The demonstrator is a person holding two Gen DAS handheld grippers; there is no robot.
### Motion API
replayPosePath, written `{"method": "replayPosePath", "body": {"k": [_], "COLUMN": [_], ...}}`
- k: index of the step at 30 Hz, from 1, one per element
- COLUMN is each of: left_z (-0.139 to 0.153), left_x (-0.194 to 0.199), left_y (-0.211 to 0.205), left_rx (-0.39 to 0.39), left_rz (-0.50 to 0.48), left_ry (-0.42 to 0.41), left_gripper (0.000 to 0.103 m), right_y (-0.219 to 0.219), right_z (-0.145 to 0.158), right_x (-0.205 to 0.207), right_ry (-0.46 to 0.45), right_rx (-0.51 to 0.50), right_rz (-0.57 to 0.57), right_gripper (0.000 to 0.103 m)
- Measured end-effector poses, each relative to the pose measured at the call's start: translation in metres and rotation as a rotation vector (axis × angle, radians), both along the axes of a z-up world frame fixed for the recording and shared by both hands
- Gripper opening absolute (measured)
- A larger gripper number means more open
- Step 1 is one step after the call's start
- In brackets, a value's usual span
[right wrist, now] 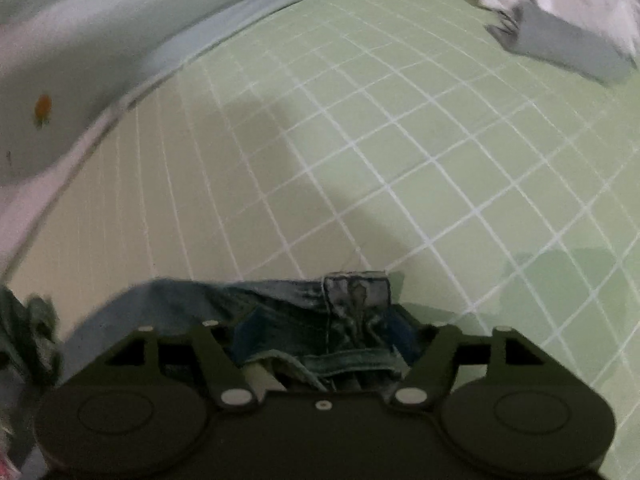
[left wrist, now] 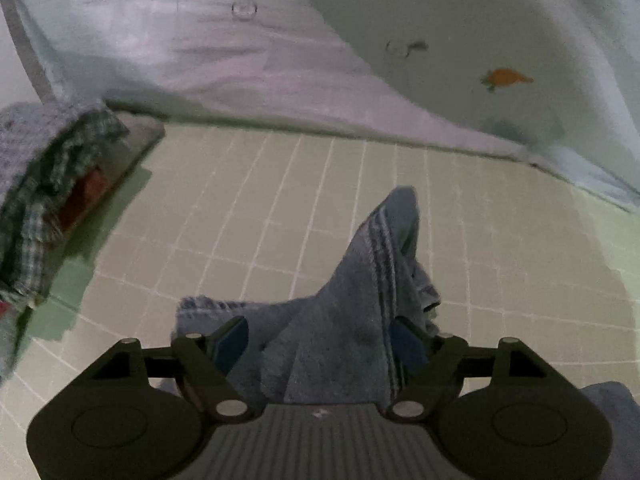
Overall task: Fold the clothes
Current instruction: 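Carry the lifted jeans with both grippers and lay them on the open mat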
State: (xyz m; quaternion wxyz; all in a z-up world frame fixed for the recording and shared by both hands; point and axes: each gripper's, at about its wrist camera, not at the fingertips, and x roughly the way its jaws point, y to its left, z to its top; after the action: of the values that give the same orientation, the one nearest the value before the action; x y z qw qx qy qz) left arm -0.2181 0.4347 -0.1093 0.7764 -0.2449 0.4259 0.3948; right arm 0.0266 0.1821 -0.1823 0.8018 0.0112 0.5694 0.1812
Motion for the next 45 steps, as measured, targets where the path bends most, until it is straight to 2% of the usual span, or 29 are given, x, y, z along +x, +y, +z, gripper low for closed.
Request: {"method": "replayPosePath", "body": {"k": [1,2,3,4,5,7,10,13,15,19,22,26,28,31,34,38,41,43,45], "left_z": [-0.004,-0.007,-0.009,-0.011,-0.013,-0.014,-0.016,-0.009,0.004,0.05,0.088,0.129,0.145,0.158,0.156,0.12,0.075,0.05,0.039], "left_x": [0.001,0.0,0.0,0.0,0.0,0.003,0.007,0.021,0.034,0.051,0.054,0.037,0.019,-0.02,-0.062,-0.118,-0.15,-0.171,-0.184], "left_y": [0.002,0.003,0.004,0.005,0.006,0.01,0.016,0.031,0.045,0.065,0.071,0.054,0.036,0.004,-0.026,-0.072,-0.102,-0.119,-0.134], "left_rx": [-0.011,-0.022,-0.033,-0.043,-0.051,-0.043,-0.029,0.02,0.06,0.177,0.253,0.326,0.361,0.375,0.34,0.218,0.063,-0.047,-0.081], "left_rz": [0.002,0.001,0.001,0.0,0.001,0.016,0.038,0.051,0.08,0.12,0.139,0.161,0.173,0.196,0.216,0.256,0.323,0.383,0.407], "left_ry": [0.002,-0.01,-0.022,-0.033,-0.042,-0.036,-0.028,-0.029,-0.05,-0.127,-0.2,-0.272,-0.294,-0.305,-0.283,-0.191,-0.097,-0.082,-0.094], "left_gripper": [0.065,0.058,0.043,0.028,0.024,0.018,0.015,0.013,0.013,0.012,0.012,0.012,0.012,0.012,0.012,0.012,0.013,0.013,0.013], "right_y": [0.002,0.002,0.003,0.004,0.003,0.001,0.004,0.022,0.034,0.045,0.034,-0.007,-0.034,-0.077,-0.126,-0.189,-0.228,-0.243,-0.252], "right_z": [0.0,0.001,0.001,0.0,-0.002,-0.005,-0.002,0.013,0.029,0.078,0.121,0.167,0.18,0.187,0.177,0.142,0.104,0.09,0.083], "right_x": [0.0,0.0,0.0,0.001,0.004,0.015,0.042,0.077,0.097,0.122,0.128,0.116,0.102,0.077,0.046,0.006,-0.018,-0.035,-0.048], "right_ry": [-0.003,-0.01,-0.023,-0.036,-0.041,-0.048,-0.104,-0.208,-0.31,-0.537,-0.689,-0.822,-0.859,-0.866,-0.83,-0.708,-0.569,-0.525,-0.507], "right_rx": [-0.002,0.005,0.001,-0.009,0.002,0.037,0.056,0.064,0.055,0.056,0.089,0.155,0.178,0.191,0.173,0.077,-0.014,-0.046,-0.064], "right_rz": [0.001,-0.002,-0.001,0.0,-0.007,-0.028,-0.029,0.011,0.041,0.049,0.005,-0.07,-0.102,-0.142,-0.16,-0.214,-0.228,-0.221,-0.205], "right_gripper": [0.069,0.056,0.043,0.016,0.014,0.012,0.012,0.011,0.011,0.011,0.01,0.01,0.01,0.01,0.01,0.011,0.011,0.012,0.012]}}
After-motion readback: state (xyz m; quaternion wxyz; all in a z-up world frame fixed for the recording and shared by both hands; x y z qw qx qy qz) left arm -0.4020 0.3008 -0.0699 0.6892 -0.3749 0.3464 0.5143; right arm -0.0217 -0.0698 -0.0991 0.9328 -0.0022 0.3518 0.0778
